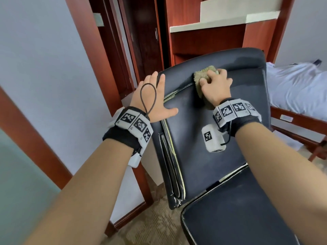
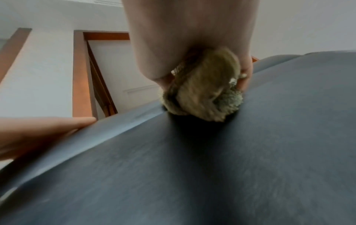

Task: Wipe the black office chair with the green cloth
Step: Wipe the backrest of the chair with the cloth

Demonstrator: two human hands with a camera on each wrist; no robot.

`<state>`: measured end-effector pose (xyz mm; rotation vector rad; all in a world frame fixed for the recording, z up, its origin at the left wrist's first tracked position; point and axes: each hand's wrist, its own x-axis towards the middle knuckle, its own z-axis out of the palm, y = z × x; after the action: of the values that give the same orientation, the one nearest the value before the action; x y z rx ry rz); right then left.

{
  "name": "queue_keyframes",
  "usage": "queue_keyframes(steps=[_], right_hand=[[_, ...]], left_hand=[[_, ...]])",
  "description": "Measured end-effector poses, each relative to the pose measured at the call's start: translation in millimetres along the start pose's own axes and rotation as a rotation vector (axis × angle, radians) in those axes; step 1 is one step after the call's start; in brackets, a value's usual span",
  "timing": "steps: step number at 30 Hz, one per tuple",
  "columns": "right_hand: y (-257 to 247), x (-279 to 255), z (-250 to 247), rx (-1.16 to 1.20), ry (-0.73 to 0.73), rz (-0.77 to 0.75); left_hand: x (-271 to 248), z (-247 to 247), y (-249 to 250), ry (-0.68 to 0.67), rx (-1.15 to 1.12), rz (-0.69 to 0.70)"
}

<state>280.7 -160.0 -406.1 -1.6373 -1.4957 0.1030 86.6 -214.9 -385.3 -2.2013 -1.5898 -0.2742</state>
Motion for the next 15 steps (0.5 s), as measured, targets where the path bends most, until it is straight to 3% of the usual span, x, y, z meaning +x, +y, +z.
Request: queue_keyframes(steps=[2,7,10,13,15], right_hand=[[-6.2,-16.3,3.2,0.037,-0.008,-0.043],[-19.7,-71.5,12.4,0.087,-0.089,-0.371],[-20.1,-79.9,9.4,0.095,-0.135,-0.478],[-9.3,-57.3,-1.8,0.004,-0.145,-0.487],[4.4,-30.7,-11.2,-0.073,-0.096,-0.367]], left_hand=[[-2.5,0.5,0.4,0.015,-0.018,-0.006],[-11.3,2.1,-0.2,0.063,-0.043,-0.024],[-20.5,-0.4,-0.6,0.089,-0.056,-0.023],[-29.4,-3.7,-1.8,0.08,-0.034,-0.015],[-33.0,-5.6,-1.5,0.086,-0.029,-0.016]])
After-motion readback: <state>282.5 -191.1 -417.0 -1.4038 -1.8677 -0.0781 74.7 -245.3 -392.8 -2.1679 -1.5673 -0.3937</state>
